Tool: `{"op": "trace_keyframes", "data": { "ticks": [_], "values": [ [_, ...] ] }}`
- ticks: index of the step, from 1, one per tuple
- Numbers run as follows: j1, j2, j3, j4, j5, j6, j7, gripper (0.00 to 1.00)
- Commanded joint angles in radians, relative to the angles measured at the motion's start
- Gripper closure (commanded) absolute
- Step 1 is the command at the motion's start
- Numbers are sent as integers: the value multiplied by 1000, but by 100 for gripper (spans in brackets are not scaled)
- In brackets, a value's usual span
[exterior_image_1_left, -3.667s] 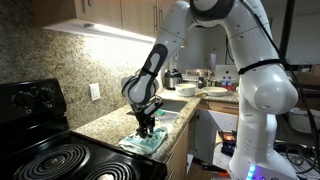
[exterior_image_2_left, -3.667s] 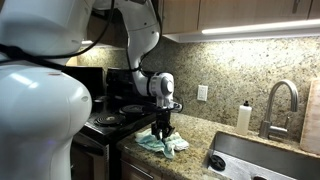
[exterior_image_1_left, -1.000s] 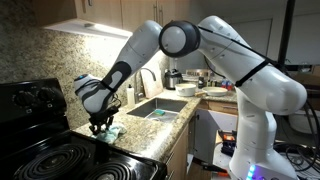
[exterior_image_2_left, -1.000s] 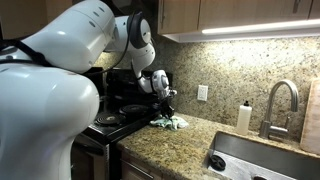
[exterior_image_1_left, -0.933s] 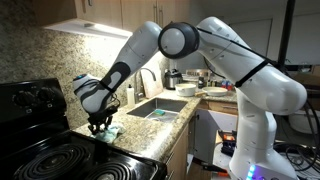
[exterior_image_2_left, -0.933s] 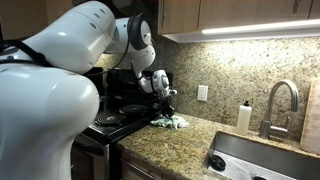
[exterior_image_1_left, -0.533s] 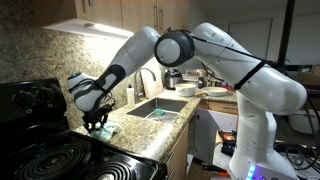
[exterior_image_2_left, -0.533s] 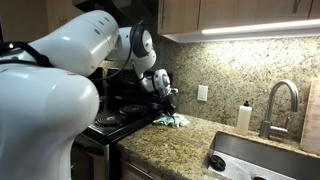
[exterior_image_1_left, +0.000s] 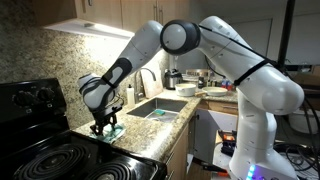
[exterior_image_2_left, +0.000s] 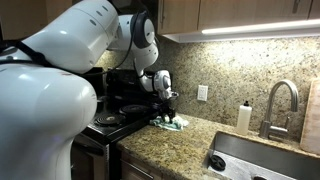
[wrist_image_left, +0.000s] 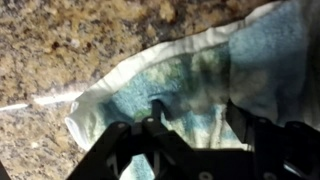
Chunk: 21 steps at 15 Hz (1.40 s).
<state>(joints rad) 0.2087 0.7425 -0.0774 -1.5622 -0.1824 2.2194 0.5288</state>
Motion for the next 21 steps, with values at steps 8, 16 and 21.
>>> {"op": "trace_keyframes", "data": {
  "ticks": [8,16,21],
  "values": [
    [-10,-55,5,-129,27,22,-37,7],
    [-10,-55,5,-129,27,22,-37,2],
    [-15,-12,5,-62,48,-130,-39,0]
  ]
}}
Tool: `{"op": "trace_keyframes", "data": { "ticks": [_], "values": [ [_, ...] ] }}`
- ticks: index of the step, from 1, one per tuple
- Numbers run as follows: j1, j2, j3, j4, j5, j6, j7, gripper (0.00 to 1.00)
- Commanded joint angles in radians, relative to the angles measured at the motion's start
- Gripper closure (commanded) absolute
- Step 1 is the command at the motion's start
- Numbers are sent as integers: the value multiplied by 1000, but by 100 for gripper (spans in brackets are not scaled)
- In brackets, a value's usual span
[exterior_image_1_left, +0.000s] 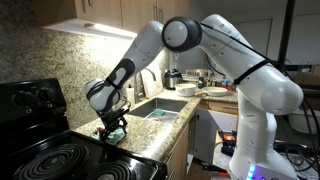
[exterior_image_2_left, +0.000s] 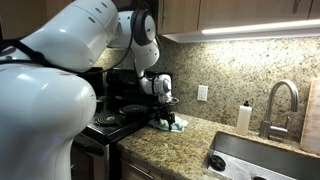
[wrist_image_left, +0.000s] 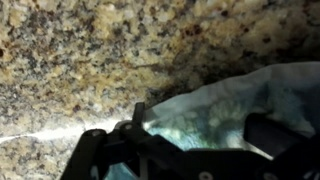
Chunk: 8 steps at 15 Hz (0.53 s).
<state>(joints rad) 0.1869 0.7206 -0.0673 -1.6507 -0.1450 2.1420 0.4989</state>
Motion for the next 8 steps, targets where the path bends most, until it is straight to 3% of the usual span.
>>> {"op": "trace_keyframes", "data": {
  "ticks": [1,8],
  "values": [
    [13,6,-8,37,2,-47,-5,0],
    [29,10,-6,84,-23,0,-28,0]
  ]
}}
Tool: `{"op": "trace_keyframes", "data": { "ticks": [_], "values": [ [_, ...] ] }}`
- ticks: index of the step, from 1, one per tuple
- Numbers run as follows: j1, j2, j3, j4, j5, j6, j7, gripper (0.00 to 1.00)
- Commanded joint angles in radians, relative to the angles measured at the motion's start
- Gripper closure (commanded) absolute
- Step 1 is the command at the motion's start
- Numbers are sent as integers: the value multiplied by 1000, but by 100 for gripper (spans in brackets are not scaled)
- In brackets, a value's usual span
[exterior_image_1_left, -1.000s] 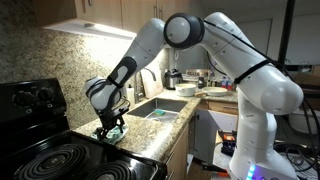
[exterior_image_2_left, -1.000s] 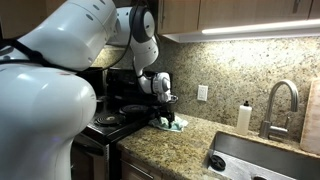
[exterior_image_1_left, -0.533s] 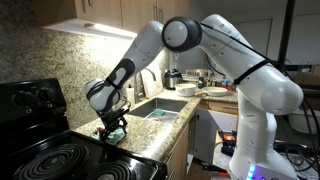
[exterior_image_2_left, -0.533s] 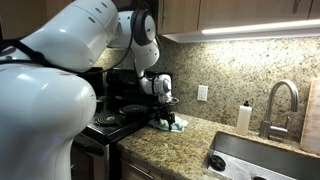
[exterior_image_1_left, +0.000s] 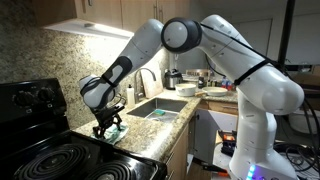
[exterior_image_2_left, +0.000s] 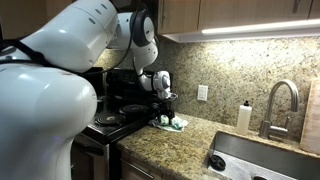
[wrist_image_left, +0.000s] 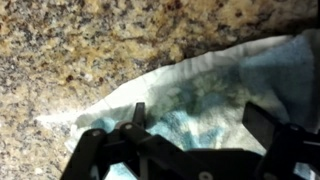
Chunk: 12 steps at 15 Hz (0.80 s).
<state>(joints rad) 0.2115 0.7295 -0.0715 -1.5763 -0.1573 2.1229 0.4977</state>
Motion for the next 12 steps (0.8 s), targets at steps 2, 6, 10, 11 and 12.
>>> {"op": "trace_keyframes", "data": {
  "ticks": [2,6,10,11,12],
  "values": [
    [-6,19,-1,25,-4,33,-32,0],
    [-9,17,-4,47,-5,30,-43,0],
    [10,-16,-14,69,-22,28,-29,0],
    [14,-20,-15,79,-26,24,-26,0],
    [14,-20,-14,91,-28,17,-30,0]
  ]
}}
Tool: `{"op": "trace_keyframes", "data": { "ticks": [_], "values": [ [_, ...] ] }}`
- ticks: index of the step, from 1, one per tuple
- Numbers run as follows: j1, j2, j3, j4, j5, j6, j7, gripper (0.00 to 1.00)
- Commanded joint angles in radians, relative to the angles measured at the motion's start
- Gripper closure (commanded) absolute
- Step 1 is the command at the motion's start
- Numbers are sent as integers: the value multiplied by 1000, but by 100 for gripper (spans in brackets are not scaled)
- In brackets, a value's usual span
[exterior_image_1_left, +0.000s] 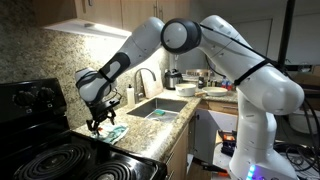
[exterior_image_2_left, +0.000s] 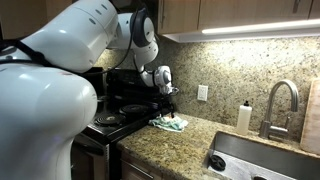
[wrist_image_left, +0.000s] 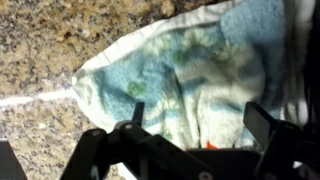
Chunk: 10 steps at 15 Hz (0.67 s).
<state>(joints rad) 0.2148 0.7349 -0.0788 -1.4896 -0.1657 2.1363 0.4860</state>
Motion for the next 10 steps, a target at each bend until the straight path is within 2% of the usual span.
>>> {"op": "trace_keyframes", "data": {
  "ticks": [1,10],
  "values": [
    [10,-27,-5,11,-16,-1,-16,0],
    [-44,41,6,29,23,47,-51,0]
  ]
}}
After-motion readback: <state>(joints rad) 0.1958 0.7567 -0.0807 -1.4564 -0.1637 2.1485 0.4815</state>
